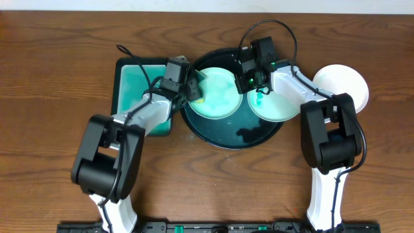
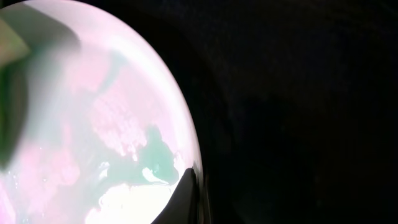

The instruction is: Clean dirty plates on tray and stack at the side

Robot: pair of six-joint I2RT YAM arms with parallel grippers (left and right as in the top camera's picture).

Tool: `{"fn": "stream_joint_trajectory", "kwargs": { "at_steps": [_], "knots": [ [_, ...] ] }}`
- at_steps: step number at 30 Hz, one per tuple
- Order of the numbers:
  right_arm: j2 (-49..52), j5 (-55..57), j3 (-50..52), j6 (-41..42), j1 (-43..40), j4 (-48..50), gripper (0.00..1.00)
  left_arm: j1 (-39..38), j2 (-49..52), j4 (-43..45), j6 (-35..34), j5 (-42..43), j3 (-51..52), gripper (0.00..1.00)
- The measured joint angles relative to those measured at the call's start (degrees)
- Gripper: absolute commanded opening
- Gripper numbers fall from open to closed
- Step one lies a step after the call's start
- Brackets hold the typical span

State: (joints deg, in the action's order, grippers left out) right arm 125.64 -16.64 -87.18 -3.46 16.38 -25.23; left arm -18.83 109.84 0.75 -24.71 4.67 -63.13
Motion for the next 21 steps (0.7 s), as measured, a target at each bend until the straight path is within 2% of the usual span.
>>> {"fn": "stream_joint_trajectory", "kwargs": {
  "at_steps": [8,13,17,21],
  "knots": [
    [0.0,-0.1,0.0,0.0,0.0,0.2,0.01,2.7,-10.4,-1.1,1.0,-1.6,0.8,0.07],
    [-0.7,1.1,0.1,-2.4,0.7,0.0,0.01,2.9,-16.6,-5.0,1.0,-1.8,0.8,0.07],
    [-3.6,7.0,0.5,-4.6,2.9,-0.2,0.01,5.4,-19.6,-11.1,1.2,-4.2,0.8,0.07],
    [-10.0,17.5,0.6,-7.6,7.0,-0.2,0.01,10.3,-20.3,-17.6,1.2,-6.3,0.9,0.07]
  ]
}}
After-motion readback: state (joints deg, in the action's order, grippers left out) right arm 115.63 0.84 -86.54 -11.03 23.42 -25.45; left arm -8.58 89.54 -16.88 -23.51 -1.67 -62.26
